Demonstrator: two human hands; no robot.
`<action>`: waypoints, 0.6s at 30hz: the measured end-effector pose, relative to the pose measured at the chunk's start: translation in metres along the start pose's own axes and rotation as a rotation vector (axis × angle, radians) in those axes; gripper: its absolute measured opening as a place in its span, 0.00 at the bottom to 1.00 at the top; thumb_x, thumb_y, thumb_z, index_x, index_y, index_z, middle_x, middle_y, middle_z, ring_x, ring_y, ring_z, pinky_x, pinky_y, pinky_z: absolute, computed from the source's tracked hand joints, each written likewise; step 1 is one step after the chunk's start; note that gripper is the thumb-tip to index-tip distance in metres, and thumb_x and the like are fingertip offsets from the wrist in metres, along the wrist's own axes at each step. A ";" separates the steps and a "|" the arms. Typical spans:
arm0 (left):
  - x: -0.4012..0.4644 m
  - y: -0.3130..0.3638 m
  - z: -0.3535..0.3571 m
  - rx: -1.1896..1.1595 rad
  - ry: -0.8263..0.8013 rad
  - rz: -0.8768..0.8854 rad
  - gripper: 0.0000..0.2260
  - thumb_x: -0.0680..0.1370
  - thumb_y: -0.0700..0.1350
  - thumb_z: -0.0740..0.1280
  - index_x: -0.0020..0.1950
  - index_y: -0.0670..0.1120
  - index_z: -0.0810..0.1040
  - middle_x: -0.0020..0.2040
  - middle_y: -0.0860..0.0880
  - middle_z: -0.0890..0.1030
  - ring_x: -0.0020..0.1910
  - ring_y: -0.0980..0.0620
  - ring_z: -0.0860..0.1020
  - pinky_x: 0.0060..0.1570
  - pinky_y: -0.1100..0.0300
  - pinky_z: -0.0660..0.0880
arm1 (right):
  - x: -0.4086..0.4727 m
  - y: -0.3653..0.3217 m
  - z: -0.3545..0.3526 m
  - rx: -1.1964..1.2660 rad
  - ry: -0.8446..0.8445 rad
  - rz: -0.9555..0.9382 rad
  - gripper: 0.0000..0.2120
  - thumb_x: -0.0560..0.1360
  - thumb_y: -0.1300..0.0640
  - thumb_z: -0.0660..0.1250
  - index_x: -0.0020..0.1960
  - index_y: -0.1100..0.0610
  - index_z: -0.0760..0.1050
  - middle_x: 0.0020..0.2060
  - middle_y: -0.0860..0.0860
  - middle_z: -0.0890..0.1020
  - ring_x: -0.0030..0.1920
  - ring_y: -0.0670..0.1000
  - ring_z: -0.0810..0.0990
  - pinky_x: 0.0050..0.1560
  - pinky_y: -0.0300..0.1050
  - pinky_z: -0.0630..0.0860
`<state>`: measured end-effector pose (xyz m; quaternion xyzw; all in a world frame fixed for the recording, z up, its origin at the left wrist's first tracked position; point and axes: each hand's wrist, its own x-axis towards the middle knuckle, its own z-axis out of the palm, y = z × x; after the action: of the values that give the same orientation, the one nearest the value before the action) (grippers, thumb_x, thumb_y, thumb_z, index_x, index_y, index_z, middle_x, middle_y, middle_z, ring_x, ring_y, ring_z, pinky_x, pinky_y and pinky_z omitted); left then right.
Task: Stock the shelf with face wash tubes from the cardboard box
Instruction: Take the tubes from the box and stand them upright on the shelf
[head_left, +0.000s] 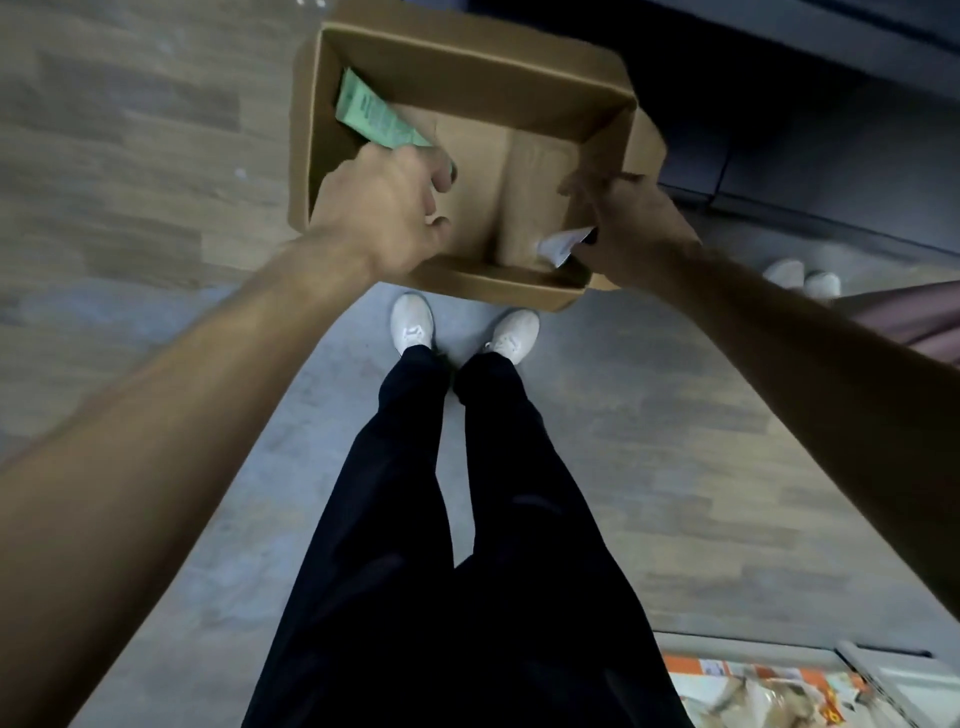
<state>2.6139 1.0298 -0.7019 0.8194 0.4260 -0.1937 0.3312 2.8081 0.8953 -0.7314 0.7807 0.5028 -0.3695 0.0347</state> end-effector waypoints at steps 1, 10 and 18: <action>0.005 -0.003 0.006 0.001 -0.004 -0.002 0.13 0.73 0.49 0.71 0.57 0.52 0.78 0.47 0.53 0.83 0.50 0.48 0.81 0.53 0.50 0.78 | 0.005 0.001 0.006 -0.055 -0.006 -0.034 0.25 0.72 0.60 0.71 0.68 0.54 0.70 0.62 0.56 0.78 0.61 0.59 0.76 0.55 0.48 0.72; 0.030 -0.036 0.052 0.037 -0.065 -0.058 0.14 0.72 0.51 0.70 0.56 0.53 0.76 0.50 0.49 0.83 0.53 0.45 0.80 0.52 0.48 0.79 | 0.044 0.001 0.036 -0.289 -0.002 -0.086 0.14 0.79 0.58 0.62 0.63 0.55 0.74 0.57 0.58 0.79 0.56 0.62 0.77 0.51 0.52 0.73; 0.051 -0.060 0.052 0.195 0.085 -0.093 0.20 0.74 0.47 0.70 0.65 0.47 0.72 0.59 0.43 0.76 0.57 0.41 0.76 0.55 0.50 0.74 | 0.066 -0.006 0.045 -0.059 -0.040 -0.042 0.13 0.75 0.62 0.69 0.58 0.55 0.77 0.53 0.56 0.81 0.52 0.58 0.80 0.52 0.53 0.77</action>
<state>2.5910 1.0470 -0.7916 0.8345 0.4565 -0.2143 0.2219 2.7935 0.9298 -0.8022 0.7609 0.5290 -0.3708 0.0601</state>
